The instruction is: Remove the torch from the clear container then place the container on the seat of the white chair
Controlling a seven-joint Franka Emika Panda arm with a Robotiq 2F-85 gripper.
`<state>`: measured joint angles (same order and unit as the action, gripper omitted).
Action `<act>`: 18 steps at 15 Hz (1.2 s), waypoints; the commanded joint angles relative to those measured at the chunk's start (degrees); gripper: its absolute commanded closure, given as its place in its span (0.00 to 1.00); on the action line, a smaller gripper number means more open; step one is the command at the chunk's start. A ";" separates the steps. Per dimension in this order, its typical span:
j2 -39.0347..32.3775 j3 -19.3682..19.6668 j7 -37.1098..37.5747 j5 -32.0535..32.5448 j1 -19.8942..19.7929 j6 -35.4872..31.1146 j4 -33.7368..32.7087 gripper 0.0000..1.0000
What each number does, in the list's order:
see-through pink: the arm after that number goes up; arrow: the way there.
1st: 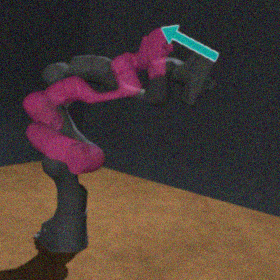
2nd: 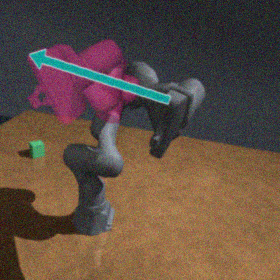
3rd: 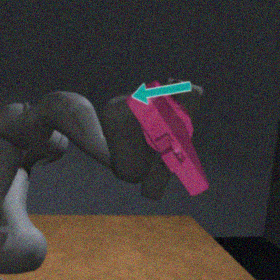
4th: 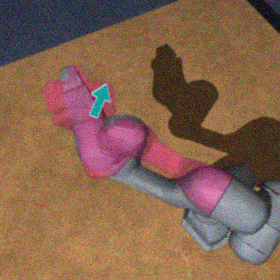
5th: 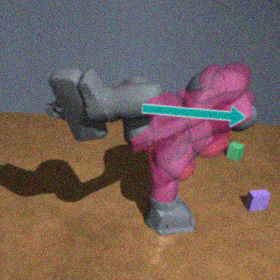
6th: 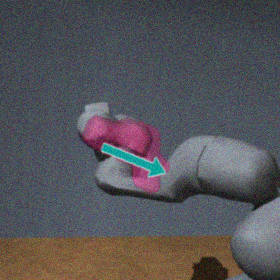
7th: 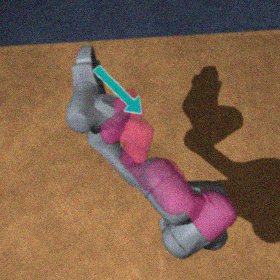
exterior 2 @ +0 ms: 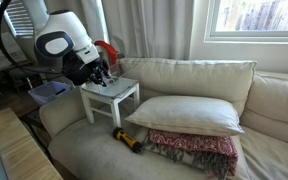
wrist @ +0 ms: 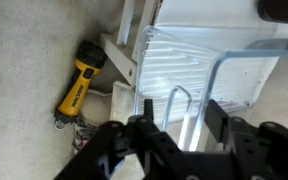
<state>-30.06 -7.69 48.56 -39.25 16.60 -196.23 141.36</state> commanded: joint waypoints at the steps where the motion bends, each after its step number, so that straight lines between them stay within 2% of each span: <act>1: 1.63 -0.09 -0.36 -0.76 0.16 1.86 0.17 0.12; 2: 1.67 0.10 -0.39 -0.88 0.31 1.94 0.05 0.03; 3: 1.69 0.09 -0.47 -0.71 0.13 1.45 -0.05 0.00; 6: 3.52 -0.87 -0.56 0.21 -1.62 1.54 -0.12 0.00; 8: 6.02 0.42 -3.65 1.56 -1.15 1.71 1.66 0.00; 10: 8.81 2.46 -8.16 2.10 -0.70 2.21 3.73 0.00; 14: 15.03 11.56 -21.70 2.15 4.45 4.17 8.87 0.00; 18: 22.99 14.09 -33.88 6.29 3.61 5.24 13.34 0.00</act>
<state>-14.89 4.06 21.38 -36.27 19.41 -193.89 149.62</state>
